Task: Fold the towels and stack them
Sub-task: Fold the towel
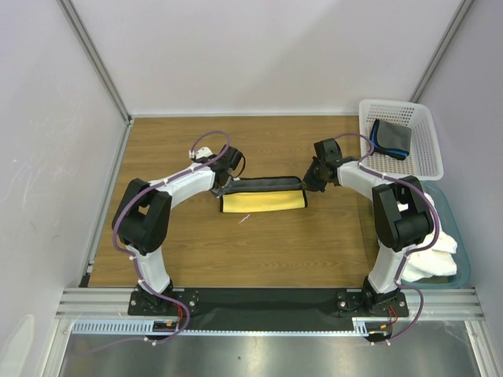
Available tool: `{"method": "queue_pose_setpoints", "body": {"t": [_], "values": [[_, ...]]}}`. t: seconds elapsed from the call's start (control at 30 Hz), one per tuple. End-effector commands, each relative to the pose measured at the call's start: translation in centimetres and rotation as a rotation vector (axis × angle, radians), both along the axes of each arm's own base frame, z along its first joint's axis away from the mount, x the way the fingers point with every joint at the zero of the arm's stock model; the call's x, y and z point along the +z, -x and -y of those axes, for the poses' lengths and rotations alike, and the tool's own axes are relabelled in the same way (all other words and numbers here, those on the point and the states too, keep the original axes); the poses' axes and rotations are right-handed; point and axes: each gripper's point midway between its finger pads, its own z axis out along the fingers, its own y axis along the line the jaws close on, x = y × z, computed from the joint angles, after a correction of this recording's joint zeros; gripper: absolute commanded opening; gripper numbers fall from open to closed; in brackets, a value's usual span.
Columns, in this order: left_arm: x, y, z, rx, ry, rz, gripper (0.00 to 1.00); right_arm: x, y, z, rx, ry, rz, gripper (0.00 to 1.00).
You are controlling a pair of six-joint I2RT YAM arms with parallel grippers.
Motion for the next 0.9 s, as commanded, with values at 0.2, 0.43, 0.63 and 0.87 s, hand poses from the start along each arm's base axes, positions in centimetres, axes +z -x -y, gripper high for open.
{"method": "queue_pose_setpoints", "body": {"t": [0.2,0.43,0.63,0.87], "values": [[2.9,-1.8,-2.2,0.04,-0.07,0.076,0.0,3.1,-2.5,1.2,-0.038,0.016,0.098,0.0],[2.7,-2.1,-2.3,0.039,-0.07,0.079,0.0,3.1,-2.9,1.3,-0.04,0.021,0.109,0.0],[0.9,-2.1,-2.2,0.038,-0.077,0.035,0.02,1.5,-3.2,1.3,-0.031,0.031,0.073,0.0],[-0.3,-2.6,-2.0,0.037,-0.098,0.002,0.08,1.5,-4.1,1.5,-0.043,0.045,0.087,0.0]]}}
